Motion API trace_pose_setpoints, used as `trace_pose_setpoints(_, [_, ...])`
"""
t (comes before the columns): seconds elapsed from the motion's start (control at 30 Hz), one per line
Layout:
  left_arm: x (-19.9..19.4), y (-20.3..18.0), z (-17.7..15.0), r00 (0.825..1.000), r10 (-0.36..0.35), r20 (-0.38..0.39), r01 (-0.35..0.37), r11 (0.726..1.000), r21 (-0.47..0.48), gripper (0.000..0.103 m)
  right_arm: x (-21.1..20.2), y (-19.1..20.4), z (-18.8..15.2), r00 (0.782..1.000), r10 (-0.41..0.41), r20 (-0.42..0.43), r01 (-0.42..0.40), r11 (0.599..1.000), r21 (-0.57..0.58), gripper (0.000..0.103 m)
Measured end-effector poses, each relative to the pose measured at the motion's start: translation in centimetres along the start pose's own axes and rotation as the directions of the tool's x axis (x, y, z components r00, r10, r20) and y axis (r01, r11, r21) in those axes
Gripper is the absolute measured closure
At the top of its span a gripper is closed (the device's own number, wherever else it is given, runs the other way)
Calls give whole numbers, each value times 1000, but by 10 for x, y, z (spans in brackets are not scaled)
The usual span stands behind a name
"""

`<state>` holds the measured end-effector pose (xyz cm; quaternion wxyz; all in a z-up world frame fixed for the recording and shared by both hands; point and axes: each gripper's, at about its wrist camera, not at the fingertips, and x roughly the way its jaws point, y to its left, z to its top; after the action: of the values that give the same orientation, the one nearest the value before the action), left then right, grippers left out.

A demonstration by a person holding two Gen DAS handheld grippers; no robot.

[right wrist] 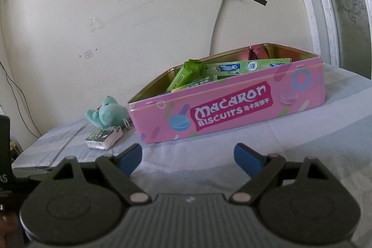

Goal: Organize objects

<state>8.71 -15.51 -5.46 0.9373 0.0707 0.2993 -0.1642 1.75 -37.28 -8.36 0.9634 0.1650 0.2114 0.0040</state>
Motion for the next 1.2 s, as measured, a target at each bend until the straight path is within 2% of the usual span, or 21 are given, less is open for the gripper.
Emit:
trace_pose_setpoints(0.13, [-1,1,0,1000,8,-2,-8,1000,0,11,0,3,1,1000,-4,-8,4,1000,-10,13])
trace_pose_setpoints(0.3, [-6,20,2,999,51,1,-51,999,-18,11,1,17,5,998,47,-38,-48,998,-30,14])
trace_pose_setpoints(0.5, [-14,85,7,992,124,23,-120,986,-117,11,14,52,6,989,112,-96,-123,985,-121,14])
trace_pose_setpoints(0.67, [-15,143,6,984,177,36,-164,957,-241,11,34,94,5,972,163,-169,-194,962,-191,14])
trace_pose_setpoints(0.77, [-16,165,5,977,204,57,-178,936,-304,12,53,122,8,958,189,-215,-237,945,-224,14])
trace_pose_setpoints(0.9, [-14,175,-1,978,200,63,-164,917,-364,12,89,161,14,955,163,-249,-232,932,-280,14])
trace_pose_setpoints(1.0, [-10,177,-4,984,174,42,-145,914,-380,12,119,184,16,964,104,-246,-190,913,-361,10])
trace_pose_setpoints(1.07, [-12,179,-5,986,160,42,-131,910,-394,12,140,192,19,962,63,-267,-165,910,-381,10])
trace_pose_setpoints(1.17, [-16,178,-6,988,145,46,-115,910,-399,12,171,200,21,950,16,-311,-146,906,-397,14])
trace_pose_setpoints(1.2, [-14,186,-7,989,136,48,-106,911,-399,12,179,201,18,942,3,-336,-147,903,-403,20])
